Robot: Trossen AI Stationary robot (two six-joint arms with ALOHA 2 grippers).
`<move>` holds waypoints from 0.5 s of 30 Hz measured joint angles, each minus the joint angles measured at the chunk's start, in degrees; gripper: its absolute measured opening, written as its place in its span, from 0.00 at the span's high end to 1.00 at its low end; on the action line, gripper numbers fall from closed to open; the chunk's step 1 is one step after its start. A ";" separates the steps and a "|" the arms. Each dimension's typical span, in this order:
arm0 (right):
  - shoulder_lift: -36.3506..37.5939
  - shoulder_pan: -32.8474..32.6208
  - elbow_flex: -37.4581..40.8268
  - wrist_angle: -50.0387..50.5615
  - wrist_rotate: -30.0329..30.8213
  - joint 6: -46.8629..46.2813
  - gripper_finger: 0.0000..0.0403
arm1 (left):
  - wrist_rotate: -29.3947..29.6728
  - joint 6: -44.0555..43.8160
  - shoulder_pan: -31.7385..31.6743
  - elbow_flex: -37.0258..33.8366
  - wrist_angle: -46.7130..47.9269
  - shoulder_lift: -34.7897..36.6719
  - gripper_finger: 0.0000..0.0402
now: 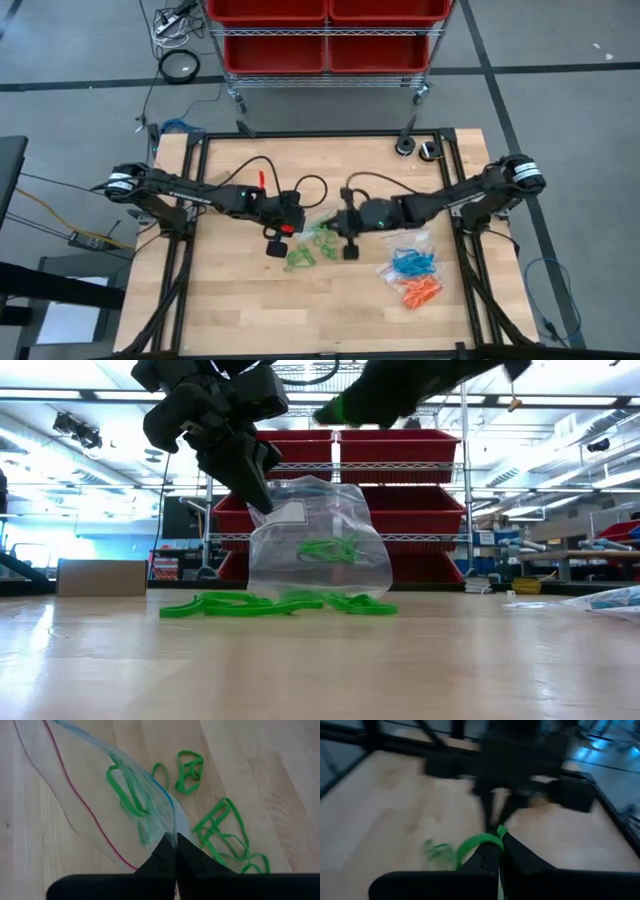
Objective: Sort rubber bands
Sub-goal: Put the green rubber band into the transparent zip bag
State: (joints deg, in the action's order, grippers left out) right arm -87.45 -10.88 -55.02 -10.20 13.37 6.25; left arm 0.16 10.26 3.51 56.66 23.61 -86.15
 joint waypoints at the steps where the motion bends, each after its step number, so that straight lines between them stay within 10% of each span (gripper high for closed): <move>1: -0.49 0.98 -0.53 0.26 -0.03 0.01 1.00 | 0.00 0.00 0.02 -0.02 -0.01 0.00 1.00; 15: -11.29 6.65 -6.61 -1.78 -0.62 -1.52 1.00 | 0.00 -0.02 0.04 0.00 -0.11 -0.02 1.00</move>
State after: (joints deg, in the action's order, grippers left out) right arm -98.74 -4.23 -61.63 -11.99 12.75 4.73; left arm 0.16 10.24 3.55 56.66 23.50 -86.17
